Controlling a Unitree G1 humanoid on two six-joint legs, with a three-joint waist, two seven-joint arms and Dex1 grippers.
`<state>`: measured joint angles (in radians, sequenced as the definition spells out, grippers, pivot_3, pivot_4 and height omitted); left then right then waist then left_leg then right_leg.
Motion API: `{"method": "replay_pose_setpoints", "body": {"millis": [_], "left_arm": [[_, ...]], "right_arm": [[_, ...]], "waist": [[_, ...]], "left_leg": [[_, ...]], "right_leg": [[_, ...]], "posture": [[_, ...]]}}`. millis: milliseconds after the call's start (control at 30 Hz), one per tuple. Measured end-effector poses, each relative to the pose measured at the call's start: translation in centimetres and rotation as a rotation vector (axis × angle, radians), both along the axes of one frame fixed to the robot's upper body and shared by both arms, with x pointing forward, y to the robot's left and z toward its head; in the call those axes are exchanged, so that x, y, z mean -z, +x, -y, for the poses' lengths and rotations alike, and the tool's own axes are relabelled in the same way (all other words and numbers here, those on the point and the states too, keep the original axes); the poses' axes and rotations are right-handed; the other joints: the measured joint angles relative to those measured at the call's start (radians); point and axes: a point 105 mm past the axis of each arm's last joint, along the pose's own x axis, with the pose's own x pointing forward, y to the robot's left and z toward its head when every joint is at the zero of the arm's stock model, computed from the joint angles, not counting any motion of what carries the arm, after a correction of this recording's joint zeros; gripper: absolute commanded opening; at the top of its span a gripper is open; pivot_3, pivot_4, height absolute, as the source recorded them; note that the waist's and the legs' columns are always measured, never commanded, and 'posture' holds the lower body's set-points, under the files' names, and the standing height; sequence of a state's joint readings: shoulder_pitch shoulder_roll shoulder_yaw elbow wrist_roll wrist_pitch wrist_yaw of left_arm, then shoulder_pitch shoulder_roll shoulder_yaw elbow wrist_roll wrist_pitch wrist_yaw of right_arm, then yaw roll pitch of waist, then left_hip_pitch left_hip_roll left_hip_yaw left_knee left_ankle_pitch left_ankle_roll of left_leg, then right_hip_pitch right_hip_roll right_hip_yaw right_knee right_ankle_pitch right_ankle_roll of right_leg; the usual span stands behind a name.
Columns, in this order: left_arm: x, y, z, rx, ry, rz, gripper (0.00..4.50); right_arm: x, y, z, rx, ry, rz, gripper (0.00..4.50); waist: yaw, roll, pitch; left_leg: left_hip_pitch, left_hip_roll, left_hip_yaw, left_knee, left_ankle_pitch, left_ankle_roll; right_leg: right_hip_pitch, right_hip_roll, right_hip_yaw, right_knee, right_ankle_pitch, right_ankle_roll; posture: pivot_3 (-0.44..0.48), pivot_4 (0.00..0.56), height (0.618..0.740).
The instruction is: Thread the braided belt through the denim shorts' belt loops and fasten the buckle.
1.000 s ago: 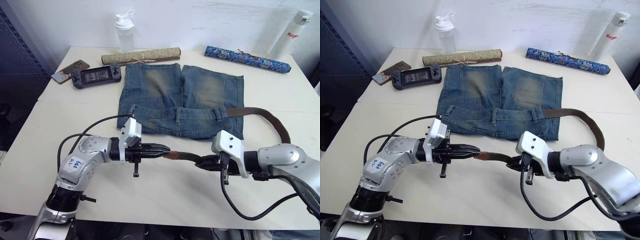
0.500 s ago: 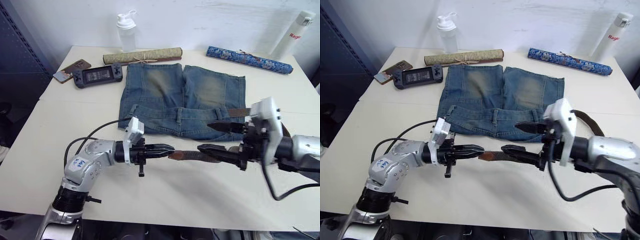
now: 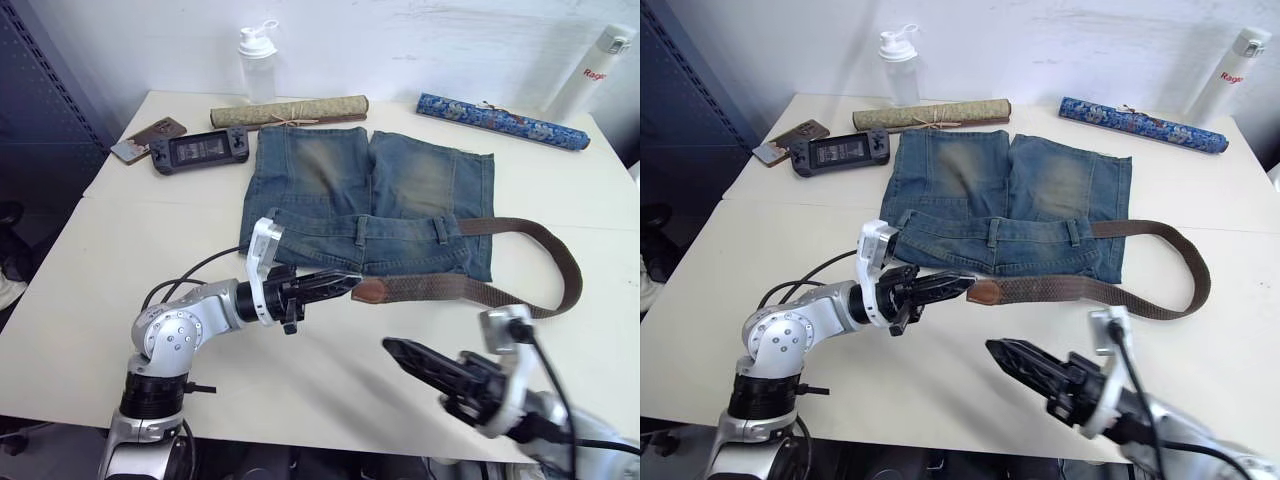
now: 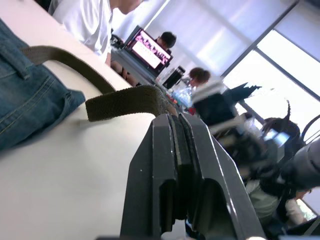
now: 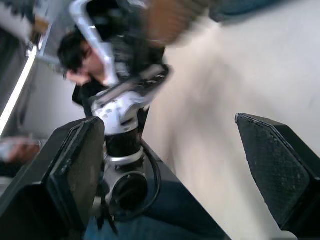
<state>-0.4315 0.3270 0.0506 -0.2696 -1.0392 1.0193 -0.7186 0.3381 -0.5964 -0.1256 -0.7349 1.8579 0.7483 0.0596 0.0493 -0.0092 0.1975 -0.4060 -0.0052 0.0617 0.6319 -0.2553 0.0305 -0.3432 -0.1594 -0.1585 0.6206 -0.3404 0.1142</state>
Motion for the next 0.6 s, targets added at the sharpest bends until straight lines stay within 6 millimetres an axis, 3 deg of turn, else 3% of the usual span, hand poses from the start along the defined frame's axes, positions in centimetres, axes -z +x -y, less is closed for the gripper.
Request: {"method": "replay_pose_setpoints", "body": {"millis": [200,300,400,500,600], "left_arm": [[0.0,0.0,-0.1,0.001,0.002,-0.023,0.0],[0.2,-0.1,-0.1,-0.002,0.006,-0.034,0.0],[0.2,-0.1,-0.1,-0.002,0.008,-0.037,0.0],[0.2,-0.1,-0.1,-0.003,0.008,-0.037,0.0],[0.1,0.0,-0.1,-0.003,0.009,-0.035,0.0]], "right_arm": [[0.2,3.6,1.7,0.279,0.172,-0.031,4.46],[-1.2,4.5,3.5,0.412,0.274,0.026,4.46],[-1.3,4.7,3.8,0.437,0.28,0.037,4.46],[-1.4,4.7,3.9,0.448,0.282,0.045,3.73],[-1.3,4.7,3.9,0.452,0.269,0.045,2.4]], "waist": [[0.0,0.0,0.0],[0.0,0.0,0.0],[-0.002,0.0,0.0],[-0.002,0.001,0.0],[-0.002,0.001,0.0]], "left_leg": [[0.0,0.0,0.001,0.001,0.0,0.0],[0.0,0.001,0.001,0.0,0.0,0.0],[0.0,0.001,0.002,0.0,0.0,0.0],[0.0,0.001,0.002,0.0,0.0,0.0],[0.0,0.001,0.002,0.0,0.0,0.0]], "right_leg": [[0.0,0.002,0.001,0.0,0.0,0.0],[-0.001,0.003,0.002,0.0,0.0,0.0],[-0.001,0.003,0.002,0.0,0.0,0.0],[-0.001,0.003,0.002,0.0,0.0,0.0],[-0.001,0.003,0.002,0.0,0.0,0.0]], "posture": [[0.0,0.15,0.717],[0.0,0.15,0.717],[0.0,0.15,0.717],[0.0,0.15,0.717],[0.0,0.15,0.717]]}}
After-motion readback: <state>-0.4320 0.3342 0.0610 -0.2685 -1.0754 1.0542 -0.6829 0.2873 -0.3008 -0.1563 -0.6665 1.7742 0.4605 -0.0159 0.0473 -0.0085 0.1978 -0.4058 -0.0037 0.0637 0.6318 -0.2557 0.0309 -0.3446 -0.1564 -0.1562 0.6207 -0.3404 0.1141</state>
